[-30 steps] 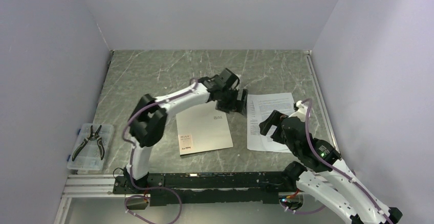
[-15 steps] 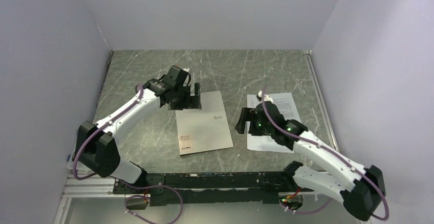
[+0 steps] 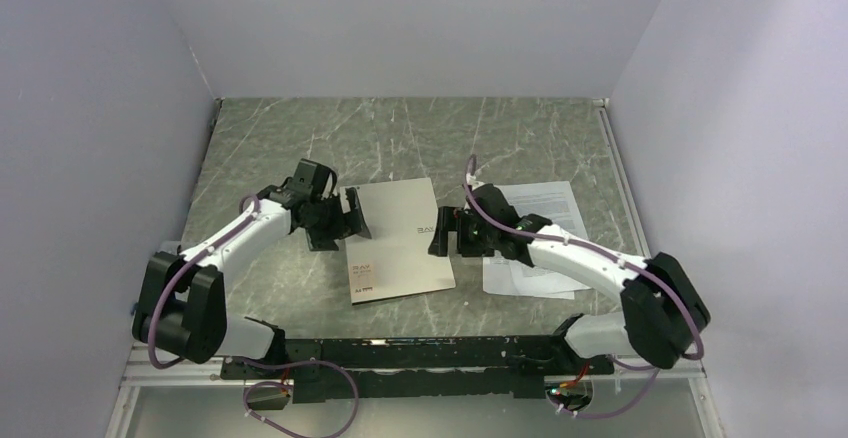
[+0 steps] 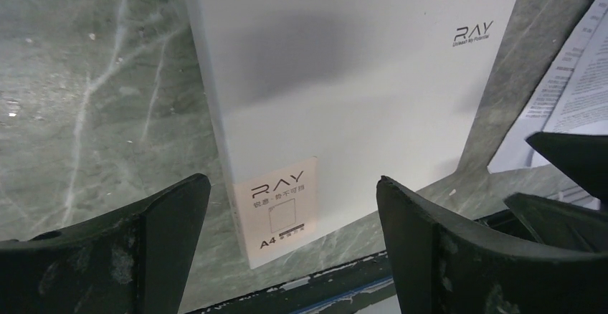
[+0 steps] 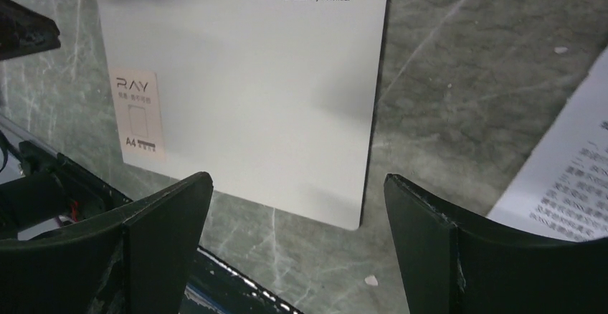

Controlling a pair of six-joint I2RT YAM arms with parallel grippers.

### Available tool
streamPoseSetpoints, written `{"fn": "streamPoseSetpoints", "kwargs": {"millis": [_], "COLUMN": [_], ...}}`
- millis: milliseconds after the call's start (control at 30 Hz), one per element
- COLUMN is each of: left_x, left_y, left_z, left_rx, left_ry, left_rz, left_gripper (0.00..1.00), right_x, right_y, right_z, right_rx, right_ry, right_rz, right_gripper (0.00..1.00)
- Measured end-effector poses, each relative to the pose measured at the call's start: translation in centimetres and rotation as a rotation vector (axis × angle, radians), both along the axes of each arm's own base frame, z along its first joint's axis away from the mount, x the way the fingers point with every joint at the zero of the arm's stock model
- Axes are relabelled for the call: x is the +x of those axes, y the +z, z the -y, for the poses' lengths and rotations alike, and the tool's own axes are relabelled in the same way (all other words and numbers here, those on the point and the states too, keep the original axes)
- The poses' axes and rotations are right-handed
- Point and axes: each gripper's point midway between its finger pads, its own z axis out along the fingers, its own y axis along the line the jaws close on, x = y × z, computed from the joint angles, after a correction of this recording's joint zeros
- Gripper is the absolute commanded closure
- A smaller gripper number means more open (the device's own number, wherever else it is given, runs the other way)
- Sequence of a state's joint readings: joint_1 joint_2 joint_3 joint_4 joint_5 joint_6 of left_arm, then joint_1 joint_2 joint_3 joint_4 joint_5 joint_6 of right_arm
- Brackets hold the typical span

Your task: Put the files into the folder

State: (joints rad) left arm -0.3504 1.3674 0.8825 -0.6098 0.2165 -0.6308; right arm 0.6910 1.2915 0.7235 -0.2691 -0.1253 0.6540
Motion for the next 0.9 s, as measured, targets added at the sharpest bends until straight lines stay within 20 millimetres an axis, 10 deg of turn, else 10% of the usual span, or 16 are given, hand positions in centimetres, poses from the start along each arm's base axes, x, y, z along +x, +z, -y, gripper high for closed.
{"fn": "streamPoseSetpoints", "kwargs": {"millis": [900], "left_x": [-0.4], "left_y": [-1.9], "left_z": [0.5], "left_rx": [-0.051], "left_ry": [0.021], "left_rz": [-0.028], "left_gripper": [0.07], "right_x": [3.2], "right_y": [-4.6], "right_z": [-2.7], "right_rx": [-0.012], "right_ry": [0.016], "right_rz": [-0.067], "right_gripper": [0.02]}}
